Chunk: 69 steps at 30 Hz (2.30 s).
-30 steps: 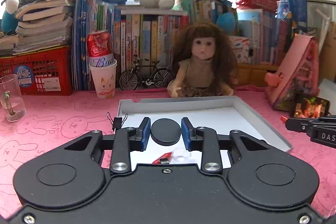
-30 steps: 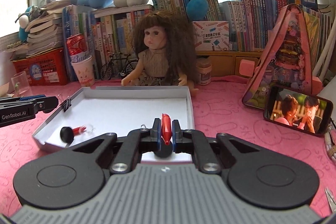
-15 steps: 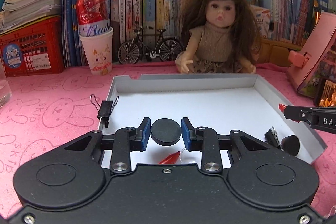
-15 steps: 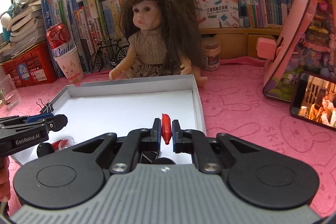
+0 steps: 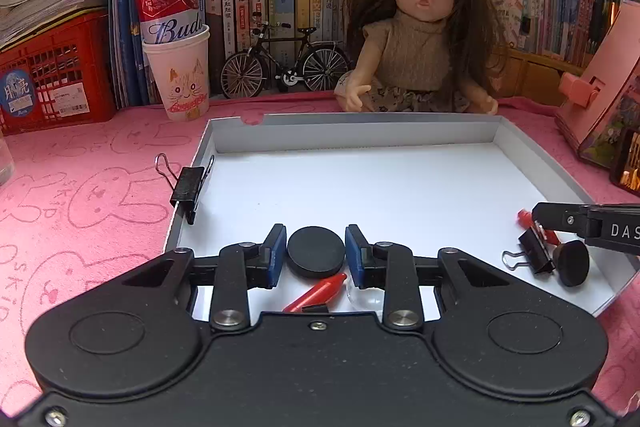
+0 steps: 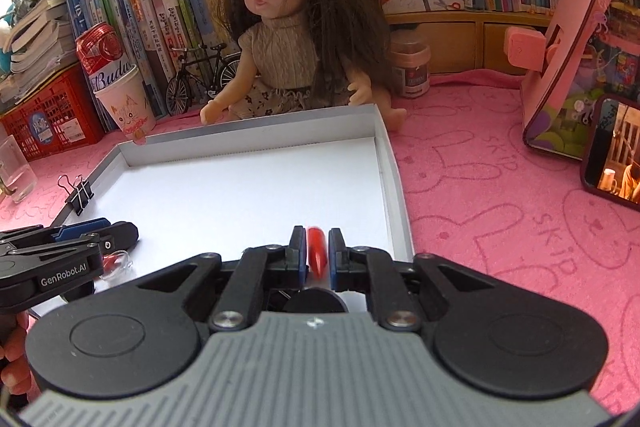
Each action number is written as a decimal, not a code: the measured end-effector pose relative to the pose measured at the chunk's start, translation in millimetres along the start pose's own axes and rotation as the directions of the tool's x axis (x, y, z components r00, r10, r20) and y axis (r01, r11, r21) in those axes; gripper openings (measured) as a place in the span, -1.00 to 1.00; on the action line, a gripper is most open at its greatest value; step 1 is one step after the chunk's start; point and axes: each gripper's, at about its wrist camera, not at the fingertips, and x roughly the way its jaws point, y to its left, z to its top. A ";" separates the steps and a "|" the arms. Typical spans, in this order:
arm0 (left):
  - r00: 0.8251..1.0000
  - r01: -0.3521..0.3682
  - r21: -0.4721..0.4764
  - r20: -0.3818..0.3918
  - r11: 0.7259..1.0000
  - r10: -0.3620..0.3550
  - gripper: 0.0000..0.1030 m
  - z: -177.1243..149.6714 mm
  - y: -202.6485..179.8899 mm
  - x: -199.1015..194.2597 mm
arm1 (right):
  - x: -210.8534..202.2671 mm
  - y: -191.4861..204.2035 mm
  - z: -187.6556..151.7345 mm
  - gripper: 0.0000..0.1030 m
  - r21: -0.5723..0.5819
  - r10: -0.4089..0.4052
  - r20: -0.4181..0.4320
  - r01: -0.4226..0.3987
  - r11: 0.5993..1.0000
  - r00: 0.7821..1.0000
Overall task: Organize rigid objects
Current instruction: 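Open both tools to drop the disc and marker into the tray, then lift, then close left tool on a third black disc while right tool approaches the blue hair clips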
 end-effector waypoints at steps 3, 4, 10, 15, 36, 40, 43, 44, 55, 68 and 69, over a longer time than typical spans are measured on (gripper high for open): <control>1.000 -0.003 0.004 0.018 1.000 0.003 -0.14 0.2 -1.3 -7.6 | -5.4 -1.8 -0.4 -0.30 0.019 0.010 0.010 -0.010 1.000 1.000; 1.000 -0.003 0.007 0.022 1.000 0.003 -0.12 -0.2 -1.9 -10.4 | -7.9 -1.8 -1.1 -0.22 0.019 0.011 0.014 -0.011 1.000 1.000; 0.998 0.012 0.031 0.053 0.999 -0.014 0.06 -4.8 -6.5 -37.9 | -29.6 2.3 -7.0 0.04 -0.006 0.016 0.052 -0.016 1.000 0.999; 0.995 0.034 0.055 0.087 0.998 -0.038 0.21 -11.3 -9.7 -69.9 | -54.1 6.9 -12.3 0.25 -0.016 0.039 0.086 -0.038 0.999 0.996; 0.971 0.185 0.099 0.132 0.978 -0.198 0.51 -80.9 -10.9 -187.8 | -152.6 30.6 -80.6 0.66 -0.157 0.188 0.146 -0.165 0.974 0.971; 0.965 0.219 0.098 0.124 0.971 -0.230 0.51 -96.9 -11.4 -199.9 | -162.9 31.1 -93.8 0.70 -0.176 0.201 0.150 -0.174 0.969 0.968; 0.962 0.232 0.108 0.120 0.967 -0.244 0.50 -108.5 -11.0 -206.8 | -168.3 32.5 -103.5 0.70 -0.205 0.208 0.149 -0.176 0.963 0.967; 0.962 0.233 0.112 0.117 0.966 -0.246 0.48 -112.8 -10.8 -209.0 | -169.7 33.1 -106.3 0.70 -0.216 0.208 0.148 -0.173 0.961 0.967; 0.959 0.276 0.094 0.037 0.957 -0.280 -0.02 -140.5 -2.3 -212.8 | -178.2 39.2 -137.3 0.70 -0.286 0.256 0.075 -0.225 0.932 0.964; 0.954 0.295 0.142 0.015 0.945 -0.300 -0.17 -154.0 -16.6 -210.7 | -172.1 46.5 -153.9 0.64 -0.388 0.244 0.021 -0.217 0.896 0.970; 0.957 0.284 0.145 0.015 0.948 -0.289 -0.20 -154.4 -17.3 -209.6 | -170.7 46.7 -153.5 0.62 -0.397 0.233 0.029 -0.203 0.895 0.972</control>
